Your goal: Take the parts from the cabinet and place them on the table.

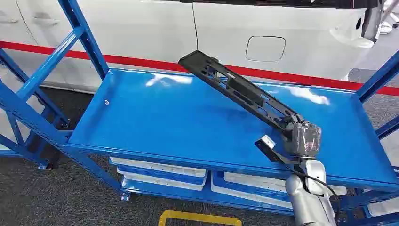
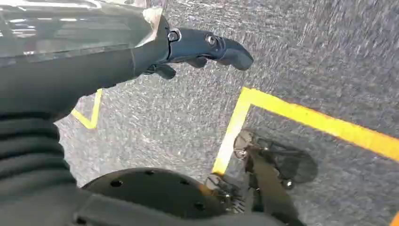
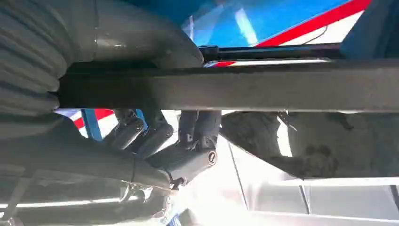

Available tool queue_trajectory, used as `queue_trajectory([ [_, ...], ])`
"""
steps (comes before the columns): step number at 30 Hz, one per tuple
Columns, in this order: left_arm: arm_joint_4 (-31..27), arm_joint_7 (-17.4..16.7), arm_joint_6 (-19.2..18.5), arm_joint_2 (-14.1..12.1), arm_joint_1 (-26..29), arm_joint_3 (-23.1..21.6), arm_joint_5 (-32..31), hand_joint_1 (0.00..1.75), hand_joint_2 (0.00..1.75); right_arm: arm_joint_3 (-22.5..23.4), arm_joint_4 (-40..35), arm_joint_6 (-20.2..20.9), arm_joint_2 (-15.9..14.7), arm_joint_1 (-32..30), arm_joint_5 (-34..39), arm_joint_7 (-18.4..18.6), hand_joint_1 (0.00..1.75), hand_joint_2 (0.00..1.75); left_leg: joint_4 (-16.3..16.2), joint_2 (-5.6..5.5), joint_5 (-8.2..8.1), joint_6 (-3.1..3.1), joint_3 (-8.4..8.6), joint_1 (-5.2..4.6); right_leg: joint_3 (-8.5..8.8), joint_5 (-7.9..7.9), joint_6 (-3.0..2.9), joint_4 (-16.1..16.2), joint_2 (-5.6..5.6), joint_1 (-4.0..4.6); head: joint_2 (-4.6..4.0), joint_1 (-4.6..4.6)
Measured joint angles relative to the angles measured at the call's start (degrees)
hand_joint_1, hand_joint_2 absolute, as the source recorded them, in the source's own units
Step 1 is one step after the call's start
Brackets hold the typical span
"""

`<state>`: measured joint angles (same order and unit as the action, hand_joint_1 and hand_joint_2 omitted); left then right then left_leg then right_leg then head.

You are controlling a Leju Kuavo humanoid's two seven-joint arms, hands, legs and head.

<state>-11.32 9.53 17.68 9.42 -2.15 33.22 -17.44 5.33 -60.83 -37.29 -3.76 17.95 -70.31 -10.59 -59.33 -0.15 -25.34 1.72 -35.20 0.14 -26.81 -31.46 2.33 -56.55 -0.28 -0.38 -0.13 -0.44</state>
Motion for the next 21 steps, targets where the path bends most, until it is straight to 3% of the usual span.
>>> queue_trajectory([
  [2, 0.0, -0.1, 0.5, -0.1, 0.0, 0.0, 0.0, 0.00, 1.75, 0.3, 0.0, 1.6, 0.2, -0.1, 6.0, -3.3, 1.75, 1.75, 0.0, 0.00, 0.00, 0.00, 0.01, 0.00, 0.00, 0.00, 0.00, 0.0, 0.01, 0.00, 0.00, -0.02],
  [5, 0.0, -0.4, 0.2, -0.3, 0.0, 0.0, 0.2, 0.00, 1.75, 1.0, -2.5, 9.0, 0.9, -1.1, 28.0, -14.7, 1.75, 1.75, 0.0, 0.00, 0.00, 0.00, 0.00, 0.00, 0.00, 0.00, 0.00, 0.0, 0.01, 0.00, 0.00, 0.02],
  [7, 0.0, -0.8, 0.3, -0.4, 0.0, 0.0, 0.2, 0.00, 1.75, 1.1, -5.0, 12.2, 1.6, -2.3, 36.9, -18.7, 1.75, 1.75, 0.0, 0.01, -0.01, -0.01, 0.00, -0.01, -0.02, 0.00, 0.00, 0.0, 0.02, 0.00, 0.00, -0.02],
  [10, 0.0, -1.2, 0.6, -0.5, 0.0, 0.1, 0.2, 0.00, 1.75, 1.1, -8.5, 14.4, 2.6, -3.7, 41.1, -19.8, 1.75, 1.75, 0.0, -0.02, -0.01, -0.01, 0.00, -0.01, -0.03, -0.01, -0.01, 0.0, -0.03, -0.01, 0.00, -0.02],
  [13, 0.0, -1.9, 1.4, -0.6, 0.0, 0.3, 0.4, 0.00, 1.75, 1.0, -13.2, 22.3, 3.4, -5.9, 52.1, -23.0, 1.75, 1.75, 0.0, -0.02, -0.01, -0.02, -0.03, -0.01, -0.04, -0.01, -0.01, 0.0, -0.03, 0.00, 0.00, 0.00],
  [16, 0.0, -1.8, 1.5, -0.6, 0.0, 0.6, 0.4, 0.00, 1.75, 0.0, -19.6, 30.5, 4.2, -8.7, 61.6, -23.6, 1.75, 1.75, 0.1, -0.02, -0.04, -0.05, -0.04, -0.01, -0.07, -0.02, -0.02, 0.0, -0.03, 0.00, 0.00, -0.02],
  [18, 0.0, -1.6, 1.6, -0.6, 0.0, 0.7, 0.5, 0.00, 1.75, -1.0, -23.6, 34.3, 4.6, -10.4, 66.0, -23.9, 1.75, 1.75, 0.1, -0.02, -0.04, -0.06, -0.04, -0.01, -0.08, -0.07, -0.02, 0.0, -0.03, 0.00, 0.00, -0.02],
  [21, 0.0, -0.7, 2.4, -0.7, 0.0, 0.9, 0.6, 0.00, 1.75, -2.4, -28.8, 36.7, 5.0, -12.9, 69.2, -24.6, 1.75, 1.75, 0.1, -0.04, -0.07, -0.10, -0.04, -0.01, -0.04, -0.17, 0.10, 0.0, -0.03, -0.01, 0.00, -0.02],
])
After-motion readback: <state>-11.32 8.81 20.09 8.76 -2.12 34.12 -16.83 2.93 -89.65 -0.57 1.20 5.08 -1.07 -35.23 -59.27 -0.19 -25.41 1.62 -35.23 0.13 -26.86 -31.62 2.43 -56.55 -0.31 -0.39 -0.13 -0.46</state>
